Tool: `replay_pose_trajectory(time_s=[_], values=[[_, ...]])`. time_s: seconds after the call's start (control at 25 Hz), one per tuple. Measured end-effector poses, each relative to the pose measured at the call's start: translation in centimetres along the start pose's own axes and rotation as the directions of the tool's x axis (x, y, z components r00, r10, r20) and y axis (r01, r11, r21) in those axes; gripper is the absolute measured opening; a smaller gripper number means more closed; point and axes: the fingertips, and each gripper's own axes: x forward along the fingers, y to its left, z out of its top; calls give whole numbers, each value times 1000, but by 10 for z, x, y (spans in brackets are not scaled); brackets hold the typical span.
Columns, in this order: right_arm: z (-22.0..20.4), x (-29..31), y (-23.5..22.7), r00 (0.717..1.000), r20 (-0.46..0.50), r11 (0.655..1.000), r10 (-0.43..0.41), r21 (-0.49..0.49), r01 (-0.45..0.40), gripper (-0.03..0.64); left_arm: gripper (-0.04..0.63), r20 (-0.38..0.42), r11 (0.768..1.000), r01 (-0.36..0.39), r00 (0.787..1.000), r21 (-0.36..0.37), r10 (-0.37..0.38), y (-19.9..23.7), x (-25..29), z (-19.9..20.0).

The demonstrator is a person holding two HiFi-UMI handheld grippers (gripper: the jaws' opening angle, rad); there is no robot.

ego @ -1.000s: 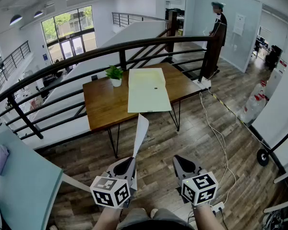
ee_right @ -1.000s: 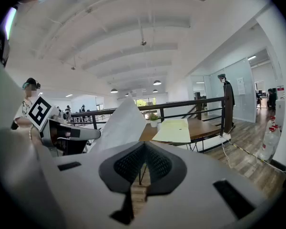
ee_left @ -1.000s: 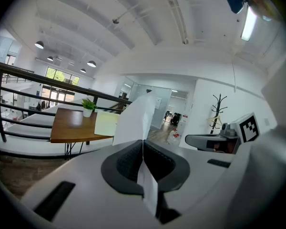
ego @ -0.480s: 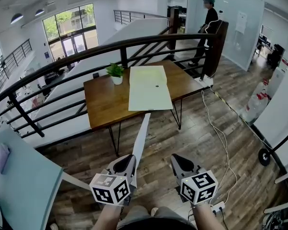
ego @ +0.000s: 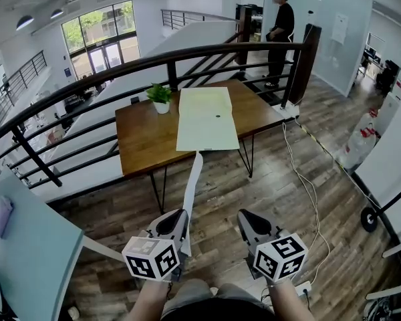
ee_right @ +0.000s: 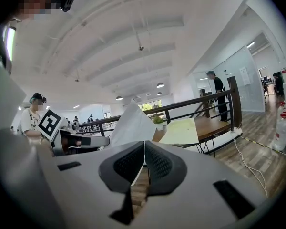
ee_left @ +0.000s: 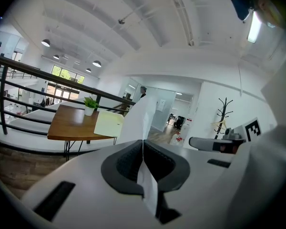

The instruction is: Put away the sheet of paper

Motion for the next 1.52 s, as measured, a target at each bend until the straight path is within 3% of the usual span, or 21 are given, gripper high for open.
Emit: replay_pose_trajectory(time_s=[0.44, 0.76, 1.36, 1.52], values=[[-14, 4, -25, 999, -42, 999, -4, 43, 5, 28, 21, 2, 1000, -1, 1000, -28, 1, -9, 26, -7], [-13, 61, -37, 998, -60, 998, 15, 56, -11, 28, 21, -2, 999, -19, 1000, -43, 19, 37, 65, 8], [48, 227, -102, 998, -53, 997, -37, 61, 40, 28, 21, 18, 999, 35, 999, 5, -36, 143, 184, 116], [59, 260, -108, 998, -44, 997, -40, 57, 42, 28, 21, -8, 996, 88, 996, 2, -88, 162, 209, 130]])
